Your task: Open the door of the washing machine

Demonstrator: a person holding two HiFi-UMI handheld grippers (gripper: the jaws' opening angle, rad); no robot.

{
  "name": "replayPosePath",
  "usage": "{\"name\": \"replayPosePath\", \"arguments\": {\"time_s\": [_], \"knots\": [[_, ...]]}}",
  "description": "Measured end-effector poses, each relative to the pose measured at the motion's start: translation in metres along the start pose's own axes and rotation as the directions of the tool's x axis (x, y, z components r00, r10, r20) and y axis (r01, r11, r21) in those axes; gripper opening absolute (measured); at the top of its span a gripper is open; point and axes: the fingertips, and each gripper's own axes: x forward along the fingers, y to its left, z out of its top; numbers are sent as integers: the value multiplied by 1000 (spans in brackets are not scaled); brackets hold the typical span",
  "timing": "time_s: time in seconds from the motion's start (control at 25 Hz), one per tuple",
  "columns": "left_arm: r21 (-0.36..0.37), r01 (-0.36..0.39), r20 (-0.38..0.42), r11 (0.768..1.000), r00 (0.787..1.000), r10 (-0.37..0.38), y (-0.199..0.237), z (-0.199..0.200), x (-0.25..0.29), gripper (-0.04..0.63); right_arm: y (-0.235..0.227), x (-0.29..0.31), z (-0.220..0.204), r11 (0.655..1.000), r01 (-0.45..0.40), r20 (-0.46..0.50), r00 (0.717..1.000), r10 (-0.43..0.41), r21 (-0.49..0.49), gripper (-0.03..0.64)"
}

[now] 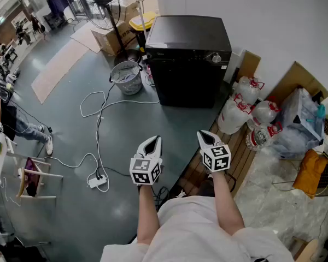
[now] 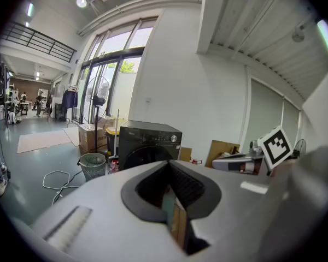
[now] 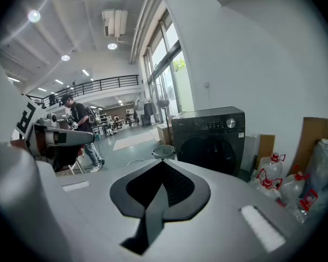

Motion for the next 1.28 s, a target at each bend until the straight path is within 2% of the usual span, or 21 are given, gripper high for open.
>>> {"name": "replayPosePath", "arguments": {"time_s": [0.44, 0.6, 0.72, 1.08, 1.28], "knots": [[-31, 32, -32, 999, 999, -33, 1, -10, 17, 57, -15, 5, -2, 999, 38, 13, 999, -38, 7, 0], [-45, 43, -37, 998, 998, -44, 6, -10, 35, 57, -24, 19, -2, 999, 27, -3, 1000, -27, -30, -2], [-48, 48, -37, 998, 998, -50, 11, -2, 52, 58, -34, 37, 4, 1000, -1, -2, 1000, 1, -6, -2], [-9, 7, -93, 1000, 996, -7, 28, 25, 133, 58, -107, 100, 36, 999, -14, -1, 1000, 14, 40, 0], [-27, -51, -105, 998, 993, 48, 34, 42, 188, 58, -149, 134, 51, 997, -72, -36, 997, 73, 30, -2]]}}
